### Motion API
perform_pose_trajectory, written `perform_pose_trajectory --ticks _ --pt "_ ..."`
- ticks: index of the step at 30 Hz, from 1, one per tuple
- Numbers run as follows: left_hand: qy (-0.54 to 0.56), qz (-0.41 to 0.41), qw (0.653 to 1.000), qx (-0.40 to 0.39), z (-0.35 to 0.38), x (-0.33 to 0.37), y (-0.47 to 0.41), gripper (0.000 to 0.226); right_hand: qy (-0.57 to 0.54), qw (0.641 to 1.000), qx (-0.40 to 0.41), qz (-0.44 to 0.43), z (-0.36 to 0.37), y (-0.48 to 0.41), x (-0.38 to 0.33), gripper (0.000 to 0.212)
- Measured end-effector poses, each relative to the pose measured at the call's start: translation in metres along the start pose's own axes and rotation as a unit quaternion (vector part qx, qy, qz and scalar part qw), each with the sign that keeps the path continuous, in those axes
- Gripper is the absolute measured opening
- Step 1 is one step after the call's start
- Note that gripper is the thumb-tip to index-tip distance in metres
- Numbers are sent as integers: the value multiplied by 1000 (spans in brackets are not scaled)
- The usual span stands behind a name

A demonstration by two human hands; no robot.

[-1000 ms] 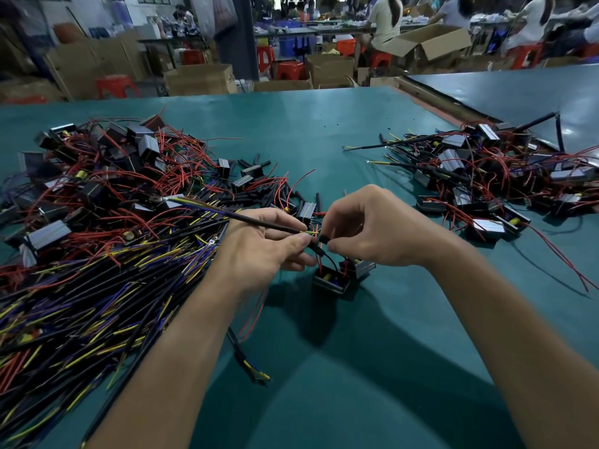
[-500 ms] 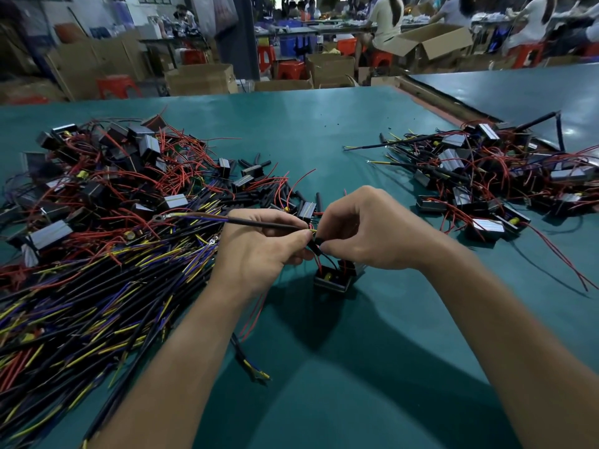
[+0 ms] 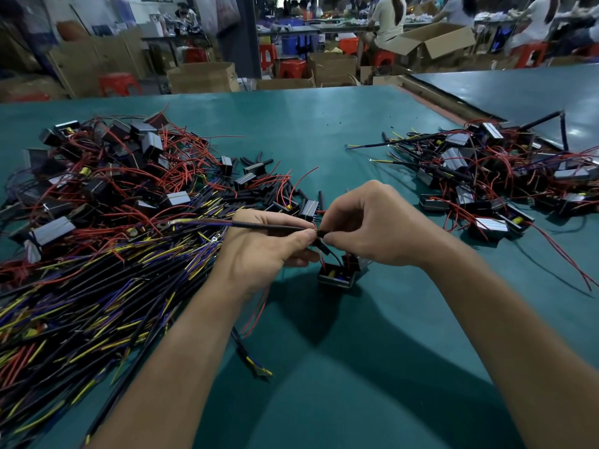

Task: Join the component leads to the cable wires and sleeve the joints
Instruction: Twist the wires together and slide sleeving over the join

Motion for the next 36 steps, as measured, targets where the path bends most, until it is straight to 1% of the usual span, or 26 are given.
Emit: perform_pose_trajectory --ticks 3,9,14,17,22,27,31,36 --pt "9 -10 1000 -6 2 0 0 9 28 1000 5 7 -1 0 0 9" --pt "-4 5 1000 16 0 -2 1 8 -38 999 -3 -12 3 -1 -1 9" --pt "-15 20 999 22 -2 -1 1 14 -72 997 10 -20 6 -3 -1 9" --pt "-16 22 999 36 -3 0 0 11 -95 995 11 -19 6 -2 -2 12" --pt "-25 14 999 28 2 -2 1 8 -64 998 -26 7 4 -4 3 11" --pt "-27 7 999 40 -2 -5 -2 12 -76 997 -12 1 8 -4 2 12" --pt "-33 4 999 31 0 -8 -2 11 -47 998 -47 8 8 -3 5 12" --pt "-28 24 998 52 -2 -5 -3 14 -82 997 -11 -3 5 -3 3 15"
Point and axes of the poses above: each hand's wrist, its own y-axis away from the middle knuckle, its own z-axis out of the palm, x = y × z, the point moved 4 cm from there along -y, towards the middle knuckle, and after that the axes turned 1 degree about y, right-handed, at the moved point
